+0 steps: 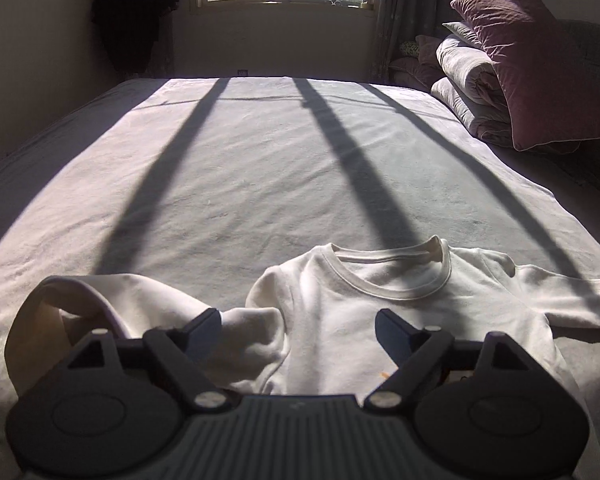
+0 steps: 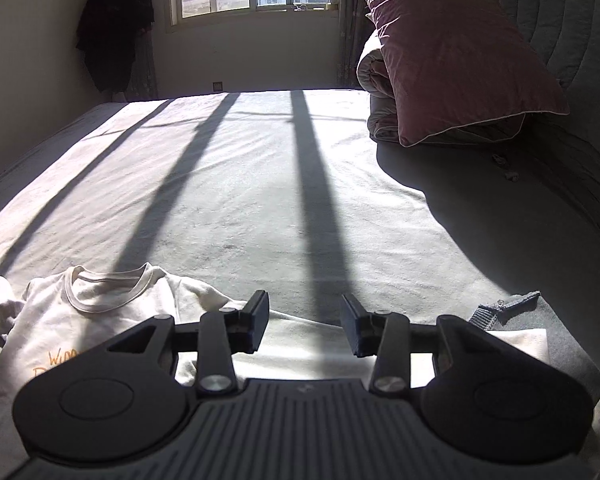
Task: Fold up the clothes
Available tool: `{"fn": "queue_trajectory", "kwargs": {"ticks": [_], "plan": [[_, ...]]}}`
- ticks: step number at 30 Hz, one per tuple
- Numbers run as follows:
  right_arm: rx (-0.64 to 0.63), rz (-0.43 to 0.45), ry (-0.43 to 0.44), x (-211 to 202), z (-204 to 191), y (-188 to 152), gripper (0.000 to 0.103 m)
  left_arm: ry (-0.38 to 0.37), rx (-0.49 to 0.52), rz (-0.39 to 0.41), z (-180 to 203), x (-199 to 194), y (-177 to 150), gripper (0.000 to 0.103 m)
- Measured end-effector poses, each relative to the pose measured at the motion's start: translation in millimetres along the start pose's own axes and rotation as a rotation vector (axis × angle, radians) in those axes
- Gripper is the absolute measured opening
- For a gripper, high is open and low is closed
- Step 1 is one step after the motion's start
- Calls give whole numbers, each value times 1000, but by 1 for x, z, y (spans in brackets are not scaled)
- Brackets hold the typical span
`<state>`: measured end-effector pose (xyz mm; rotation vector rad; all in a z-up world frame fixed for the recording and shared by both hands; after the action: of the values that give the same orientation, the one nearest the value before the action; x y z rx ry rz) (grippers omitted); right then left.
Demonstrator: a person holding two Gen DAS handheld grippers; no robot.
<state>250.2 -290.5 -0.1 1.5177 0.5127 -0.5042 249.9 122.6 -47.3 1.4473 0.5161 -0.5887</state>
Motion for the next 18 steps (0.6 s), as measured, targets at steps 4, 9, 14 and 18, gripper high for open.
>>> {"fn": "queue_trajectory", "kwargs": {"ticks": [4,9,14,18], "plan": [[-37,-4,56,7,-50,2,46,51,-117,-5,-57,-8,0,94],[-71,-13,140,20,-113,-2,48,96,-339,-4,-129,-9,-3,98],[-88,-35,245,39,-175,-6,48,11,-715,-19,-188,5,-19,98],[-103,-50,329,51,-226,-9,48,-45,-922,-27,-209,20,-27,98]]}}
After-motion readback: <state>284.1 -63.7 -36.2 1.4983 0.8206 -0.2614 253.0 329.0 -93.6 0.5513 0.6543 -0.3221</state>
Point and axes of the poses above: each gripper's, at about its wrist camera, not at the fingertips, and x roughly the way its jaws point, z to its right, y to its top, the point moved 10 cm from there along x, roughly the way its jaws point, and after that the axes turned 1 degree about -x, right-handed, at the moved point
